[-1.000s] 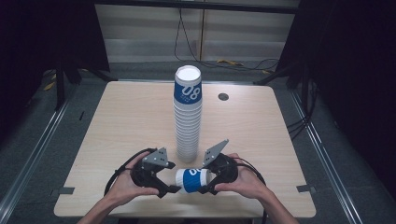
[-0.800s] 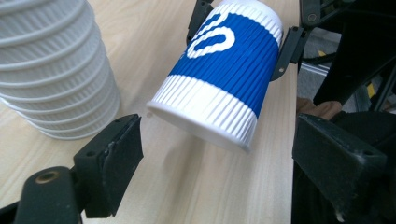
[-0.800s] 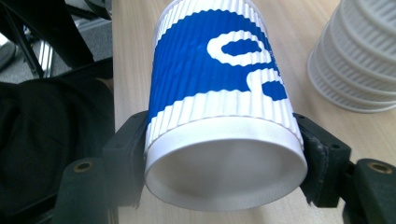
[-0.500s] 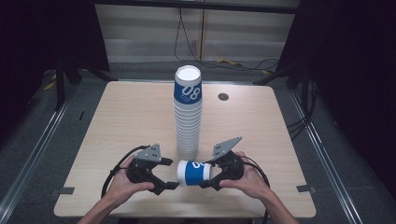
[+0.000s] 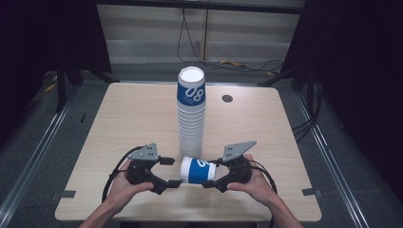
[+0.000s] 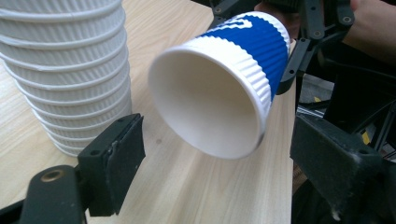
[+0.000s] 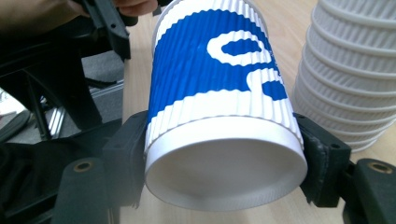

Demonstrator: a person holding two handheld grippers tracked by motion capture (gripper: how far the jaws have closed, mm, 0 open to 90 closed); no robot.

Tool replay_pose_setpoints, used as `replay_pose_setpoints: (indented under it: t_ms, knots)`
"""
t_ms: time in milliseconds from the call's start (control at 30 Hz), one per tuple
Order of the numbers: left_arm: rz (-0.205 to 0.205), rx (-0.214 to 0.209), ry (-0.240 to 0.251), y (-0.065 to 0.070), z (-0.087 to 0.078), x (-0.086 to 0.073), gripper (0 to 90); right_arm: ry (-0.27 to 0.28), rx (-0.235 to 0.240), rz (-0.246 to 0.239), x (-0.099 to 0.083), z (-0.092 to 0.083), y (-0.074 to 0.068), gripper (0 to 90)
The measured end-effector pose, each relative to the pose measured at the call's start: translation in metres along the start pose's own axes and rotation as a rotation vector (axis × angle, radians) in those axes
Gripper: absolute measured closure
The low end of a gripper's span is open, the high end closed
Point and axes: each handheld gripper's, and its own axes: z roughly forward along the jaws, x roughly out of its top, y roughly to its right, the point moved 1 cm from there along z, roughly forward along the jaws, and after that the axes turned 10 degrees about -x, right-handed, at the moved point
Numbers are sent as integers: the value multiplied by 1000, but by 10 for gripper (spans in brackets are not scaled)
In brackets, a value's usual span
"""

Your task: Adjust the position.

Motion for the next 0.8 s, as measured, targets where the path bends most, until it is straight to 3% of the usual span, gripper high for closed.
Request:
replay_pose_setpoints:
  t_ms: [267,467,700,800]
  knots:
    - [11,16,56,-2,0,-4,177,87,15,51,-5,-2,3,295]
    - [28,17,112,1,-2,-3,187,124,-5,34,-6,-2,5,295]
    - [18,20,113,0,0,-4,185,208,46,36,-7,-2,5,295]
    - [25,21,117,1,2,-4,190,205,39,30,-9,-1,5,295]
